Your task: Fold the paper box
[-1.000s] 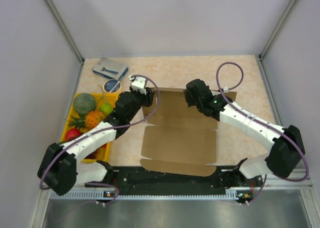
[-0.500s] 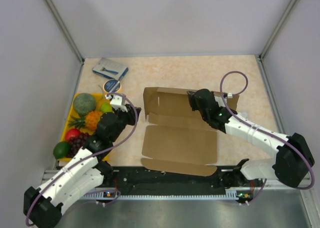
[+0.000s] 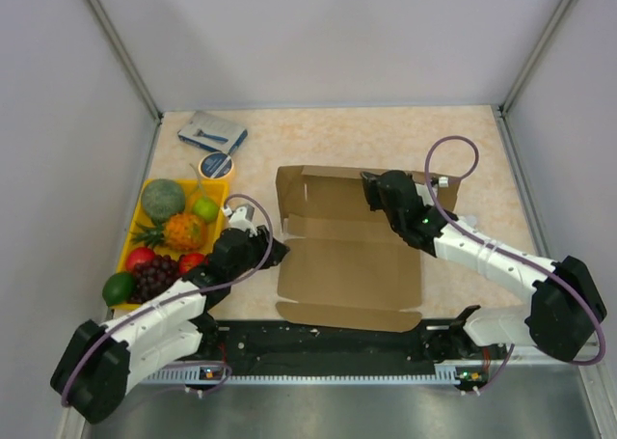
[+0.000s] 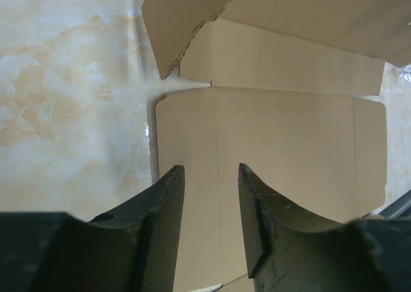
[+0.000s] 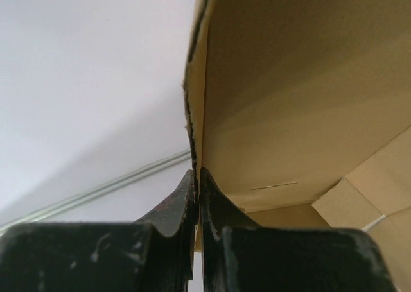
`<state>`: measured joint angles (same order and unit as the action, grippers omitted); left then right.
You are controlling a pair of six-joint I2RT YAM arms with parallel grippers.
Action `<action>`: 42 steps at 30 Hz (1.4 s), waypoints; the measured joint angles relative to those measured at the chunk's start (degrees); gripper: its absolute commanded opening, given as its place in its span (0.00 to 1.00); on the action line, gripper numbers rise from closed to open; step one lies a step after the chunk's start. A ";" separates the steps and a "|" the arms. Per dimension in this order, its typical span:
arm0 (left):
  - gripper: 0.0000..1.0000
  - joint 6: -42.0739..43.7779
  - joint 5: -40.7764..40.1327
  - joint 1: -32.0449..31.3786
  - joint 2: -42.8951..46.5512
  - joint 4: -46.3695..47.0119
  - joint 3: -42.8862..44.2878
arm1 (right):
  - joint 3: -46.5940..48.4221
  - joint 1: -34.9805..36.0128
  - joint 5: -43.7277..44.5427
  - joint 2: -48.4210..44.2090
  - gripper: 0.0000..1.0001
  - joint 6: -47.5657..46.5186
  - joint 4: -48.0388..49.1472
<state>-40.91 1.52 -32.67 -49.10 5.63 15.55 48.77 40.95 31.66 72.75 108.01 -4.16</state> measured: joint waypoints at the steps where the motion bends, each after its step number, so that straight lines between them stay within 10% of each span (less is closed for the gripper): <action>1: 0.37 -1.01 0.13 0.00 -1.53 1.70 -0.48 | 0.00 0.00 -0.09 0.00 0.00 0.11 0.00; 19: 0.33 -5.68 -11.93 -4.61 -32.09 22.91 7.48 | 0.81 -0.20 -1.38 0.07 0.00 2.19 -0.39; 32: 0.58 -9.29 -19.93 -7.78 -24.59 18.01 6.75 | 0.83 -0.26 -1.44 0.07 0.00 2.64 -0.59; 42: 0.59 -11.06 -25.00 -7.80 -28.02 14.49 8.81 | 0.85 -0.26 -1.66 0.07 0.00 2.78 -0.61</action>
<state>-51.96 -23.49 -40.47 -77.12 20.12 24.36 49.63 40.69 30.00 72.82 110.78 -4.78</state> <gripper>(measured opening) 0.590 0.009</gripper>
